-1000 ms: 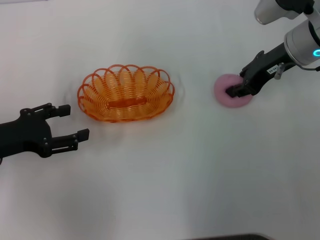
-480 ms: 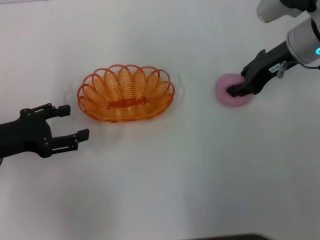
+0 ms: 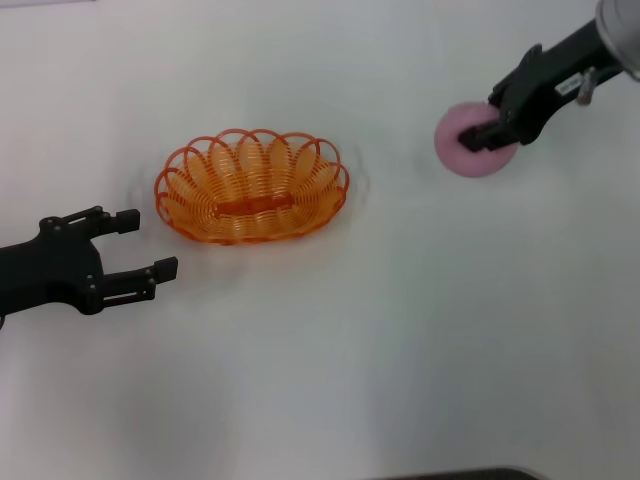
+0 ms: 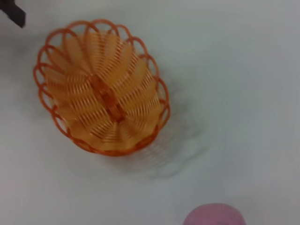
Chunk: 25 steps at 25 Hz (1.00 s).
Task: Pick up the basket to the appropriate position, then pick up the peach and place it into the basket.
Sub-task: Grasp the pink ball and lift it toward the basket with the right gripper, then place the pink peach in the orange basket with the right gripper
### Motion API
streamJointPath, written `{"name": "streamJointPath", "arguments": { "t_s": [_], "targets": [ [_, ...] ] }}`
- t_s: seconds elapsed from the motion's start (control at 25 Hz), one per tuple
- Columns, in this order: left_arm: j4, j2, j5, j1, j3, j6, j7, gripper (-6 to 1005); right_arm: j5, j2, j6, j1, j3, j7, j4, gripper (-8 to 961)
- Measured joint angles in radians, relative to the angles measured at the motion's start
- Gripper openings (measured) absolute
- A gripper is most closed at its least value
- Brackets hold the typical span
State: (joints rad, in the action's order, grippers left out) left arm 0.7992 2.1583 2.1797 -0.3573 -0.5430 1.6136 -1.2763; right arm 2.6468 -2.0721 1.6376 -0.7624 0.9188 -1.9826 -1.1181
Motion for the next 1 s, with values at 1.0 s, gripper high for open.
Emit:
{"name": "streamJointPath", "arguments": {
  "t_s": [1.0],
  "targets": [
    [-0.011, 0.0, 0.0, -0.005, 0.0, -0.001, 0.0, 843, -0.21, -0.013, -0.032, -0.001, 0.01, 0.054, 0.0, 310]
  ]
}}
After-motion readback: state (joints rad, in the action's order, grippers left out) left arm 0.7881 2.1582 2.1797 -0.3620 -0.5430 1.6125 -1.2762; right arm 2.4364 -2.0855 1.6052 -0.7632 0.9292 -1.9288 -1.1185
